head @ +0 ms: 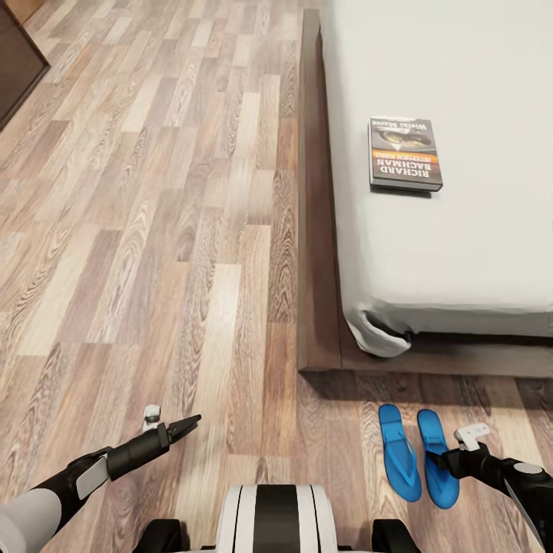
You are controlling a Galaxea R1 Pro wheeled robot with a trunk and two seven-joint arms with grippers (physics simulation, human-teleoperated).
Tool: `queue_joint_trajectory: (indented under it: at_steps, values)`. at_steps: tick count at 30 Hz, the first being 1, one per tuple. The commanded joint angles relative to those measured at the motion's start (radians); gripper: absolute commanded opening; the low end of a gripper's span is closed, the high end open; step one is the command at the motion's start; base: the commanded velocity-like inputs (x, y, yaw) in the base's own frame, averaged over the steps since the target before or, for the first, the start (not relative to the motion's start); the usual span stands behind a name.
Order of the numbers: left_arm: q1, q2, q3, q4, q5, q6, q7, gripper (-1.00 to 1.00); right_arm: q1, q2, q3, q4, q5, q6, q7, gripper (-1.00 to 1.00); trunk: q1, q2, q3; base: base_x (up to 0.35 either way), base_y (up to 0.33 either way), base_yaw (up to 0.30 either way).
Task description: In the bedroom, move the book from the bed onto either nightstand, and place the two sandals side by side next to the bed.
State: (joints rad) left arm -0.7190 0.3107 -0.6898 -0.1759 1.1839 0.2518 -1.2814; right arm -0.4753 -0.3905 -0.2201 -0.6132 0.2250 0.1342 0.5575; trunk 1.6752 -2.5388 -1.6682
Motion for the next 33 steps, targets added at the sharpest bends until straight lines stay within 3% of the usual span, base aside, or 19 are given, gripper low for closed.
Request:
queue_joint_trajectory:
  at_steps: [1, 21, 23, 25, 26, 28, 29, 30, 31, 32, 33]
  values:
    - [0.0, 0.001, -0.008, -0.001, 0.01, 0.011, -0.003, 1.0, 0.0, 0.001, -0.006, -0.002, 0.007, 0.005, 0.008, 1.0, -0.001, 0.0, 0.003, 0.0, 0.0, 0.0]
    - [0.0, -0.02, -0.008, 0.001, 0.008, 0.011, 0.011, 1.0, 0.0, -0.003, -0.008, -0.016, -0.002, 0.008, 0.022, 1.0, -0.01, 0.005, 0.081, 0.0, 0.0, 0.0]
    - [0.0, -0.02, -0.008, 0.001, 0.008, 0.011, 0.025, 1.0, 0.0, -0.007, -0.009, -0.017, -0.003, 0.009, 0.034, 1.0, -0.01, 0.005, 0.089, 0.0, 0.0, 0.0]
    - [0.0, -0.021, -0.009, 0.001, 0.008, 0.01, 0.041, 1.0, 0.0, -0.01, -0.013, -0.018, -0.015, 0.012, 0.091, 1.0, -0.011, 0.006, 0.096, 0.0, 0.0, 0.0]
    - [0.0, -0.021, -0.011, 0.0, 0.008, 0.007, 0.048, 1.0, 0.0, -0.014, -0.018, -0.017, -0.076, 0.017, 0.246, 1.0, -0.012, 0.006, 0.1, 0.0, 0.0, 0.0]
    - [0.0, -0.021, -0.012, 0.0, 0.008, 0.005, 0.047, 1.0, 0.0, -0.026, -0.023, -0.013, -0.137, 0.018, 0.36, 1.0, -0.013, 0.006, 0.108, 0.0, 0.0, 0.0]
    - [0.0, -0.021, -0.013, 0.0, 0.008, 0.004, 0.047, 1.0, 0.0, -0.048, -0.025, -0.009, -0.178, 0.019, 0.429, 1.0, -0.013, 0.007, 0.112, 0.0, 0.0, 0.0]
    - [0.001, -0.021, -0.013, 0.0, 0.008, 0.003, 0.045, 1.0, 0.0, -0.08, -0.027, -0.005, -0.219, 0.02, 0.488, 1.0, -0.014, 0.007, 0.116, 0.0, 0.0, 0.0]
    - [0.004, -0.018, -0.014, 0.001, 0.007, 0.0, 0.044, 1.0, 0.001, -0.136, -0.028, 0.007, -0.278, 0.02, 0.56, 1.0, -0.014, 0.007, 0.119, 0.0, 0.0, 0.0]
    - [0.005, -0.016, -0.014, 0.001, 0.007, -0.001, 0.043, 1.0, 0.001, -0.154, -0.029, 0.015, -0.297, 0.02, 0.58, 1.0, -0.014, 0.007, 0.123, 0.0, 0.0, 0.0]
    - [0.008, -0.012, -0.014, 0.004, 0.006, -0.003, 0.043, 1.0, 0.001, -0.204, -0.029, 0.062, -0.352, 0.02, 0.632, 1.0, -0.015, 0.008, 0.127, 0.0, 0.0, 0.0]
